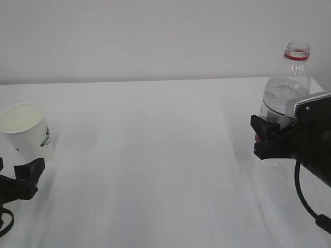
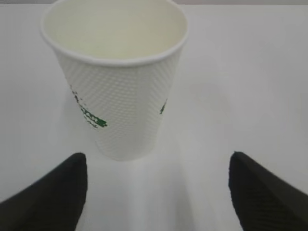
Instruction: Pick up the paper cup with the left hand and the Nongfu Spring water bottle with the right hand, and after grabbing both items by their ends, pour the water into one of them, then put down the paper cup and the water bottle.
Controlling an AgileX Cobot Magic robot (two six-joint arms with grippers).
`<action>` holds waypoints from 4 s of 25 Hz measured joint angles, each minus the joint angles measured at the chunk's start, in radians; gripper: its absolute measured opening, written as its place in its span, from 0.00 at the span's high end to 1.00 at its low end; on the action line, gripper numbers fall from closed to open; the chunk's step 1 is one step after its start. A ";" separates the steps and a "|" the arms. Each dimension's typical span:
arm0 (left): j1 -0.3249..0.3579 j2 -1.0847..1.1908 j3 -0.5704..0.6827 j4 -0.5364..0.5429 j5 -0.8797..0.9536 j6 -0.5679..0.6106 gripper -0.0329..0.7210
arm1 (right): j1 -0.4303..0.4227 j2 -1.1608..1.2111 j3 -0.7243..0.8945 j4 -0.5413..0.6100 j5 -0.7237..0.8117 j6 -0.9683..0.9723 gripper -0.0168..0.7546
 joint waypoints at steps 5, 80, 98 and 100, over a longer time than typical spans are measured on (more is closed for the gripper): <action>0.000 0.056 -0.054 -0.010 0.000 -0.004 0.04 | 0.000 0.000 0.000 -0.008 0.000 0.000 0.37; 0.200 0.387 -0.420 0.067 -0.008 -0.016 0.11 | 0.000 0.000 0.000 -0.008 0.000 0.000 0.37; 0.200 0.387 -0.423 0.067 -0.010 -0.016 0.25 | 0.000 0.000 0.000 -0.008 0.000 0.000 0.37; 0.200 0.387 -0.423 0.067 -0.010 -0.016 0.25 | 0.000 0.000 0.000 -0.008 0.000 0.000 0.37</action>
